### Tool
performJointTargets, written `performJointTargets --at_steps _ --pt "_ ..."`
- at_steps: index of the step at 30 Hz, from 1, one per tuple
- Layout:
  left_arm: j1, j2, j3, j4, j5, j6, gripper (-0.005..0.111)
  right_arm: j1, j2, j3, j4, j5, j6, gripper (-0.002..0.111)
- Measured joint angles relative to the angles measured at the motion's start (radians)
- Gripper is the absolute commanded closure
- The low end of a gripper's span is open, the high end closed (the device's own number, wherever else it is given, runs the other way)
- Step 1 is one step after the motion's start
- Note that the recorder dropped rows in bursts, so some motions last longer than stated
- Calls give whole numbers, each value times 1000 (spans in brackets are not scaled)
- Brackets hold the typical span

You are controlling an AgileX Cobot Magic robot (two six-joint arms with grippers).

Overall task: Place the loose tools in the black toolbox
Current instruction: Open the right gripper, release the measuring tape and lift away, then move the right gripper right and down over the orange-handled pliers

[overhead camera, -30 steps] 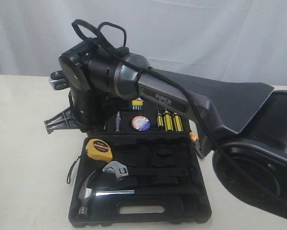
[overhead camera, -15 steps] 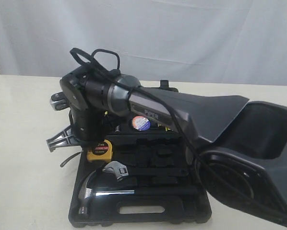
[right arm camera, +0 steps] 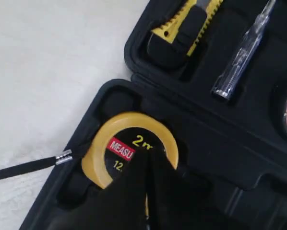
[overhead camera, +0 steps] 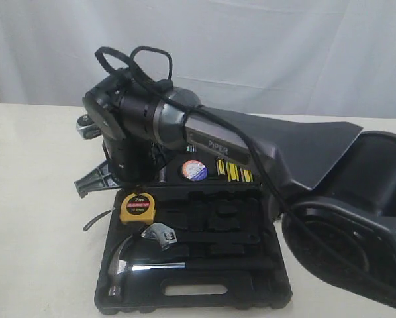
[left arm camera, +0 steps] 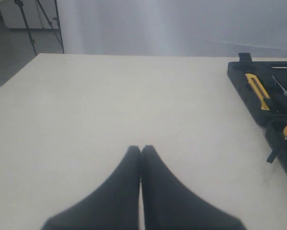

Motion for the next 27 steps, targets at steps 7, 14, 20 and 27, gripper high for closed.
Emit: performJointTargets --at_steps 7,14,20,27 --pt "0 0 0 0 0 0 107 0 63 10 -25 -11 11 109" --pt "0 0 0 0 0 0 107 0 -87 12 -80 85 -42 109" --pt "0 0 0 0 0 0 107 0 -413 67 -88 102 -134 109" --pt "0 0 0 0 0 0 107 -240 -776 389 -129 104 -109 109"
